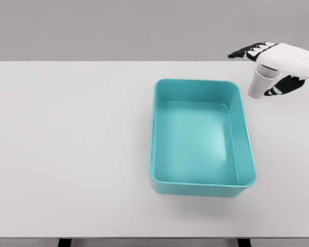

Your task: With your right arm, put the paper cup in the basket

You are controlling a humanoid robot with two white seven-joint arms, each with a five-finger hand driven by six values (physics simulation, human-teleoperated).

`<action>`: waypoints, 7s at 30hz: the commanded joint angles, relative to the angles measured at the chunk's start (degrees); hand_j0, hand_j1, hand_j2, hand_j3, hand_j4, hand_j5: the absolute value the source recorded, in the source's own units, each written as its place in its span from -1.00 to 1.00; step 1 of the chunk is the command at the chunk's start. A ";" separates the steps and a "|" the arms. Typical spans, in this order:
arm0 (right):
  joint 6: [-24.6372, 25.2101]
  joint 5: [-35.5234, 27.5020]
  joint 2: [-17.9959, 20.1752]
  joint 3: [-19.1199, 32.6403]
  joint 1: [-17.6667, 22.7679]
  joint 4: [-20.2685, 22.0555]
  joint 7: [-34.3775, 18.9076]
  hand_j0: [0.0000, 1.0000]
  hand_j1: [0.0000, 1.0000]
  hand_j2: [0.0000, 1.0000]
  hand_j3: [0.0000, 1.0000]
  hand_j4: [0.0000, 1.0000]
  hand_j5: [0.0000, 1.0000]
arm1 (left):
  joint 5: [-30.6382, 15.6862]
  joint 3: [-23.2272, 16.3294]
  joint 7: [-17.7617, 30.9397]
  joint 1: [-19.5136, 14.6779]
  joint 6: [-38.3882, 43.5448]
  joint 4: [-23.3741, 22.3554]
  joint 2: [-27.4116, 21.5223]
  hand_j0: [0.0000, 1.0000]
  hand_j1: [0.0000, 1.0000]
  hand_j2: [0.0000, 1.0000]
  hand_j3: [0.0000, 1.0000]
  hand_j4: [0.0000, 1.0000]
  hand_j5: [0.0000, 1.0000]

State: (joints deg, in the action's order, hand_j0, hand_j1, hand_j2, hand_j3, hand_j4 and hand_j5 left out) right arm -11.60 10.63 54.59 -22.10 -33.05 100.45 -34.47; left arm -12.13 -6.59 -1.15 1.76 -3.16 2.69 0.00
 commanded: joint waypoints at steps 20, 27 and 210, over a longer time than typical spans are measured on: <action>9.49 -37.08 -10.73 14.28 -0.53 -44.90 -0.53 1.00 1.00 1.00 1.00 1.00 1.00 | 0.00 0.00 0.01 0.00 0.00 0.03 0.00 1.00 1.00 1.00 1.00 1.00 1.00; 6.68 -35.68 -16.80 13.58 -1.67 -51.75 -0.53 1.00 1.00 1.00 1.00 1.00 1.00 | 0.00 0.00 0.01 0.00 0.00 -0.05 0.00 1.00 1.00 1.00 1.00 1.00 1.00; -2.46 -1.14 -18.47 -7.61 5.36 -3.41 -0.53 0.53 0.53 0.53 0.53 0.53 0.53 | 0.00 0.00 0.01 0.00 0.00 0.03 0.00 1.00 1.00 1.00 1.00 1.00 1.00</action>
State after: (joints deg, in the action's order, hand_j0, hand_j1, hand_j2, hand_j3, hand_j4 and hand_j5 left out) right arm -14.16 8.13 36.08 -28.87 -27.51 97.26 -35.05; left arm -12.13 -6.59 -1.16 1.76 -3.16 2.70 0.00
